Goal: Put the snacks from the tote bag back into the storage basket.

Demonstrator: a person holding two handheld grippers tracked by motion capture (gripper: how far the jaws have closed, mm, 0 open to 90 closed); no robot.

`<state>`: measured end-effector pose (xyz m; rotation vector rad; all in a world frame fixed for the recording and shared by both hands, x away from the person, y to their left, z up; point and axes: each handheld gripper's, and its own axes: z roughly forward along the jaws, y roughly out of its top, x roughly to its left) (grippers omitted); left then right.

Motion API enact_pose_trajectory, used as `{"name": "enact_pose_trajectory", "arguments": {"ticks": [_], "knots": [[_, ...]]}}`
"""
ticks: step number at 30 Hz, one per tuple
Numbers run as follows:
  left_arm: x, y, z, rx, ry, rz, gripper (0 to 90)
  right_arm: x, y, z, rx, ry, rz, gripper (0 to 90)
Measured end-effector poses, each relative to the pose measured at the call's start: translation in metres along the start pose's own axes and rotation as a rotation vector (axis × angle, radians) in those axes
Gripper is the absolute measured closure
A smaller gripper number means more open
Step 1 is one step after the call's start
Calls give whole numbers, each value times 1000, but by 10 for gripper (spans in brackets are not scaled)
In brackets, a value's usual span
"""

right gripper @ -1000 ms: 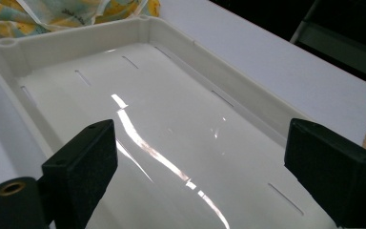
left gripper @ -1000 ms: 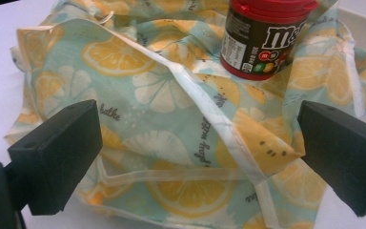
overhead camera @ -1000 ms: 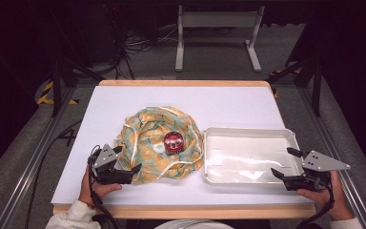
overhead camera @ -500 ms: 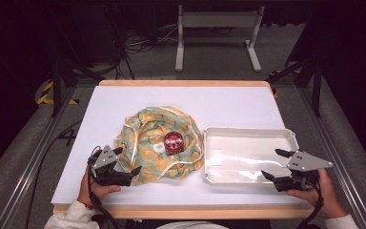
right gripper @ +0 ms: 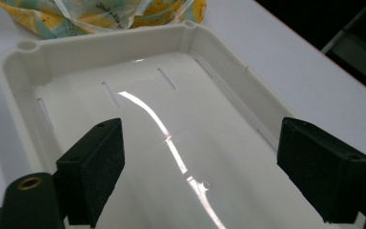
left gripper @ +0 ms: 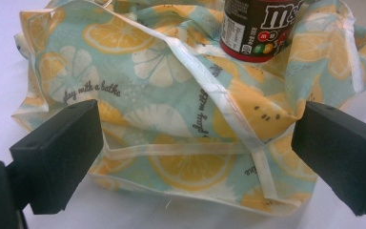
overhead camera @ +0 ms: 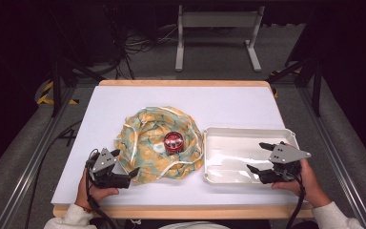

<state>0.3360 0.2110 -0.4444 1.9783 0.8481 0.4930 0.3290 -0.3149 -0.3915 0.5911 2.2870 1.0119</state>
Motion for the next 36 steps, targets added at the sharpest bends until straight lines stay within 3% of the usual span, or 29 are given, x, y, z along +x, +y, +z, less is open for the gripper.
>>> {"name": "enact_pose_trajectory", "arguments": {"ticks": [3,4,6,8,10,14,20,23,28,36], "knots": [[0,0,-1,-5,1,-2,45,5,5,4,-12,3,-39,167],[-1,0,-2,-9,-6,-6,45,8,11,10,2,30,-61,171],[-1,0,-2,-5,-10,2,45,8,13,13,6,30,-65,172],[-1,0,-2,-1,-11,1,45,9,19,19,13,68,-63,176],[-1,0,-1,-7,-16,-3,45,10,23,24,23,67,-73,176],[-4,2,-1,-13,-37,-5,47,12,36,38,30,118,-73,167],[-4,2,-1,-9,-45,1,47,20,52,52,38,145,-95,163],[-4,2,-1,-7,-44,3,47,24,62,59,42,126,-113,149],[-4,1,-1,-8,-47,0,43,31,78,71,35,168,-146,155],[-4,1,-1,1,-47,2,43,39,106,94,67,249,-213,153]]}}
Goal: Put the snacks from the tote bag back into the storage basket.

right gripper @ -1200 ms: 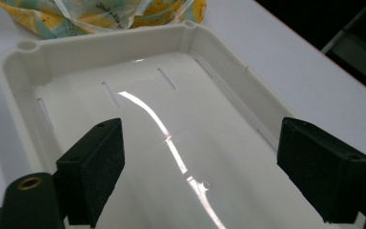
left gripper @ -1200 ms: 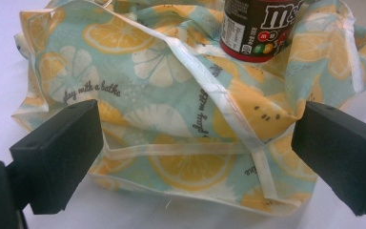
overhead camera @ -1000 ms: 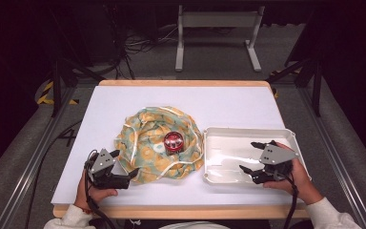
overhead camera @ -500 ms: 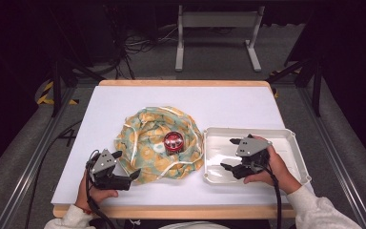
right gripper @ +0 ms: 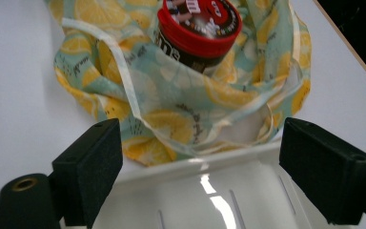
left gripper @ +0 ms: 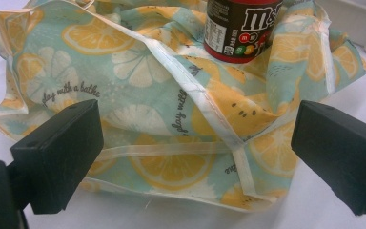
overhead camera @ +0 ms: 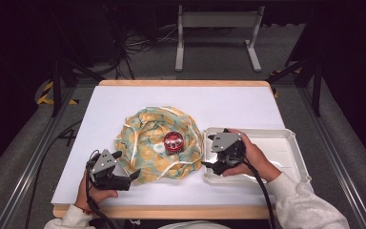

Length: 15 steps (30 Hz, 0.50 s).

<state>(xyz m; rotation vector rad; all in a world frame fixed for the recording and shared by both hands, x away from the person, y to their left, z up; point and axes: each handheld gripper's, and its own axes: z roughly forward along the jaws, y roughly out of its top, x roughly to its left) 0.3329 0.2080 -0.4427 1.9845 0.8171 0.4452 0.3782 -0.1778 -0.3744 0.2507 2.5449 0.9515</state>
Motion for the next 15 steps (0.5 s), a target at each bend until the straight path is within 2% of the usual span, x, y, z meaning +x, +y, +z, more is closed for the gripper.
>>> {"name": "enact_pose_trajectory", "arguments": {"ticks": [9,15], "knots": [[0,0,1,4,-9,-1,44,-11,29,11,-15,36,-29,164],[0,0,1,8,-9,-2,44,-18,50,25,7,80,-43,176]]}}
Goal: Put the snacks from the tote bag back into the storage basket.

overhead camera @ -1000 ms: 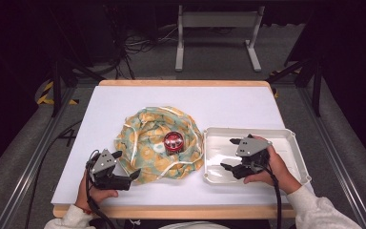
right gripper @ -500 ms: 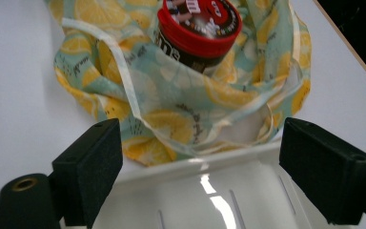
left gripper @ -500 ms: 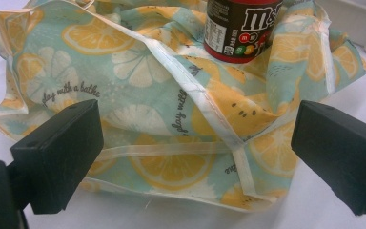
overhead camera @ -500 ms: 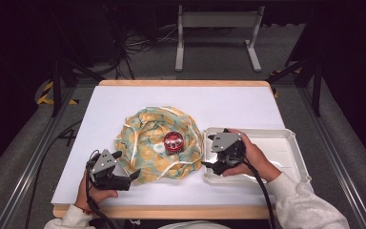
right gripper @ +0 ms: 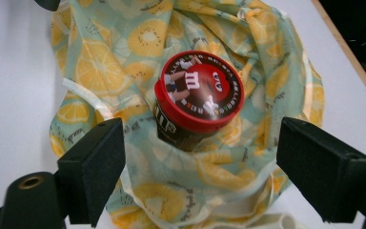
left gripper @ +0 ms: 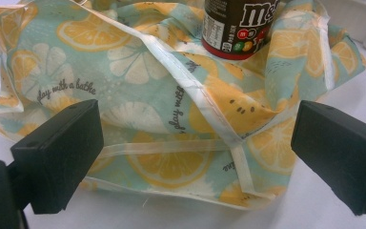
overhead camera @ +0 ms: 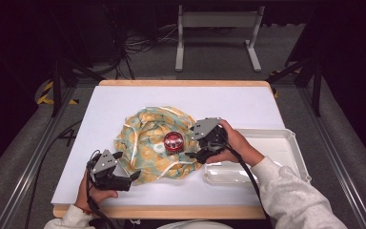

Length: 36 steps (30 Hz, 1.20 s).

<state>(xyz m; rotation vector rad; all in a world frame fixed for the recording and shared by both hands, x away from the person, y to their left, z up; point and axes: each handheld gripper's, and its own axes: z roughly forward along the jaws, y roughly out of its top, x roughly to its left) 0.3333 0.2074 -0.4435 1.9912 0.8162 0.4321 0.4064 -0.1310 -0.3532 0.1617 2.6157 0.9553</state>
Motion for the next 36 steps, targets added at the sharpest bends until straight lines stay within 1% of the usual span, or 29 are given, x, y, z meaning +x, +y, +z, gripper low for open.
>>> {"name": "enact_pose_trajectory", "arguments": {"ticks": [1,3,5,6,8,9,10,12,13,14,17,18,19,20,24,26,27,29,30,33,34,36], "knots": [[0,0,0,1,-1,1,44,-1,3,3,11,-3,-7,176],[0,0,0,3,-1,3,44,-4,8,8,22,16,-12,176],[0,0,0,2,-1,5,44,-7,14,13,23,22,-2,182],[0,-1,0,3,-5,-2,44,-9,17,15,25,41,1,182],[0,-1,0,2,-8,-3,44,-11,22,21,46,43,-7,180],[0,-1,-1,4,-9,-3,44,-12,23,23,48,52,-12,179],[0,-1,0,3,-11,-3,44,-12,25,25,56,71,-8,178],[0,-1,0,4,-13,-5,44,-13,28,30,70,75,-13,173],[0,-1,-1,8,-11,-4,44,-13,30,32,81,84,-19,167],[0,-1,-1,7,-13,-5,44,-13,31,35,98,81,-25,160],[0,-1,-1,6,-11,-3,44,-14,33,40,116,93,-34,158],[-1,-1,0,5,-13,-4,44,-14,34,43,124,87,-29,156],[-1,-1,0,6,-14,-3,44,-15,35,45,132,93,-37,155],[-1,-1,0,6,-16,-3,44,-15,35,46,137,96,-30,153],[0,-1,0,11,-17,8,44,-18,37,52,157,105,-32,146],[0,-1,0,12,-16,10,44,-20,37,55,166,129,-27,141],[0,-1,0,12,-18,10,44,-20,37,57,172,124,-24,137],[0,-2,0,14,-23,6,44,-22,37,60,191,123,-36,126],[0,-2,0,15,-24,5,44,-23,37,62,196,137,-31,126],[0,-2,0,18,-22,10,44,-23,38,67,221,145,-26,128],[-1,-2,0,17,-20,10,44,-22,38,68,229,154,-19,129],[-1,-2,0,19,-19,9,44,-22,38,72,245,153,-25,130]]}}
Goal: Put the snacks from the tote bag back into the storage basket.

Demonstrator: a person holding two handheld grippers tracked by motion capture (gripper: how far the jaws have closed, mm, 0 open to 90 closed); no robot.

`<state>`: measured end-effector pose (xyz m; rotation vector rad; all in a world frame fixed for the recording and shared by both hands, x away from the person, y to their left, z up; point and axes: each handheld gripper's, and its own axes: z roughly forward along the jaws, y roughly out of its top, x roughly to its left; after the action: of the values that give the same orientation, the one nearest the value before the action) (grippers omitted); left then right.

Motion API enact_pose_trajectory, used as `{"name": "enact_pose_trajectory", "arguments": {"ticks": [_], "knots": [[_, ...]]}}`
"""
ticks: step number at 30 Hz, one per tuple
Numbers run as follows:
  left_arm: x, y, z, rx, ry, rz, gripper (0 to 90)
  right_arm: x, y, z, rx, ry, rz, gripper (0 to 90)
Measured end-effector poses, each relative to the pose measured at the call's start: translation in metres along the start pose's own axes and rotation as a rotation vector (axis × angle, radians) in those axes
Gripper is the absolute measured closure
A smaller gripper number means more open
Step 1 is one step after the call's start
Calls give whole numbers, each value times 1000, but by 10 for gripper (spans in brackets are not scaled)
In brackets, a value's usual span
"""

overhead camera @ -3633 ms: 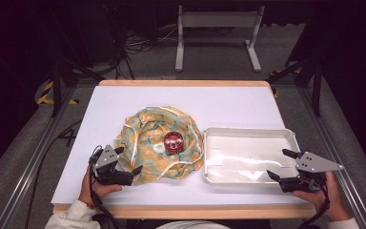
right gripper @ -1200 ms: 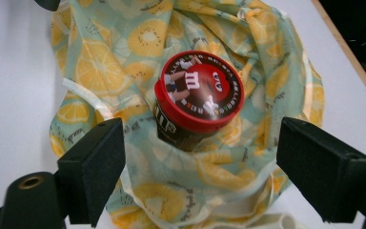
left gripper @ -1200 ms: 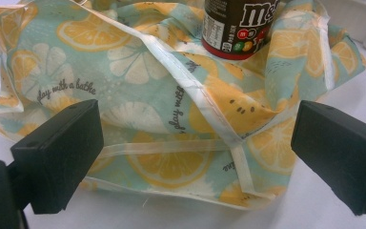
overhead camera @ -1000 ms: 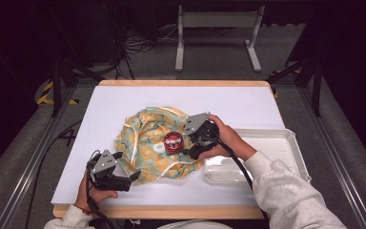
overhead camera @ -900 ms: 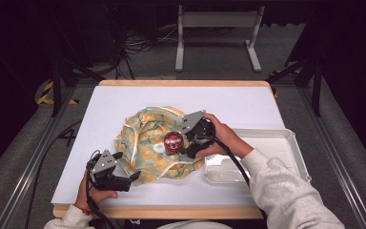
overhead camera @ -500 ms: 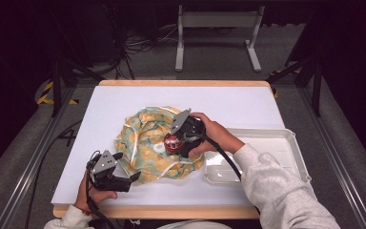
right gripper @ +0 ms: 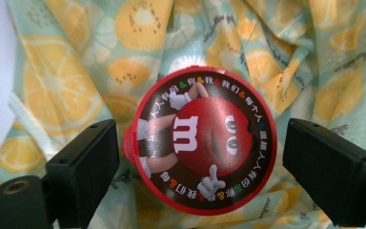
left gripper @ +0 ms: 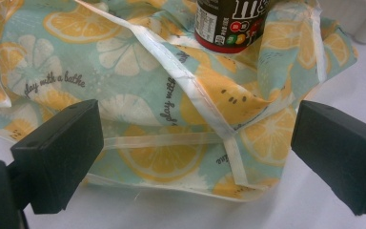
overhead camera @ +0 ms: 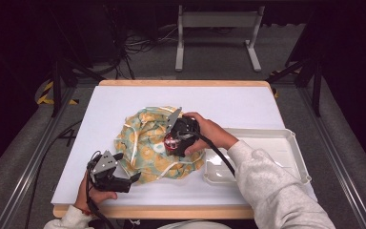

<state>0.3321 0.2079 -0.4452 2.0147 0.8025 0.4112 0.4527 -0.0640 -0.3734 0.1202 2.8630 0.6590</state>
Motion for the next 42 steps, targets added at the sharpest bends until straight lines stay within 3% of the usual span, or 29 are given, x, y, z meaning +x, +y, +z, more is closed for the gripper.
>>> {"name": "enact_pose_trajectory", "arguments": {"ticks": [13,24,33,42], "knots": [[-1,0,1,3,-5,-2,44,-2,2,6,1,18,13,229],[-1,0,1,9,-7,2,44,-6,3,3,-8,10,34,237],[-1,-1,1,2,-5,-5,45,-9,5,-17,-58,-23,21,237],[0,-1,1,9,-7,-6,44,-6,2,-35,-60,-33,4,238]]}}
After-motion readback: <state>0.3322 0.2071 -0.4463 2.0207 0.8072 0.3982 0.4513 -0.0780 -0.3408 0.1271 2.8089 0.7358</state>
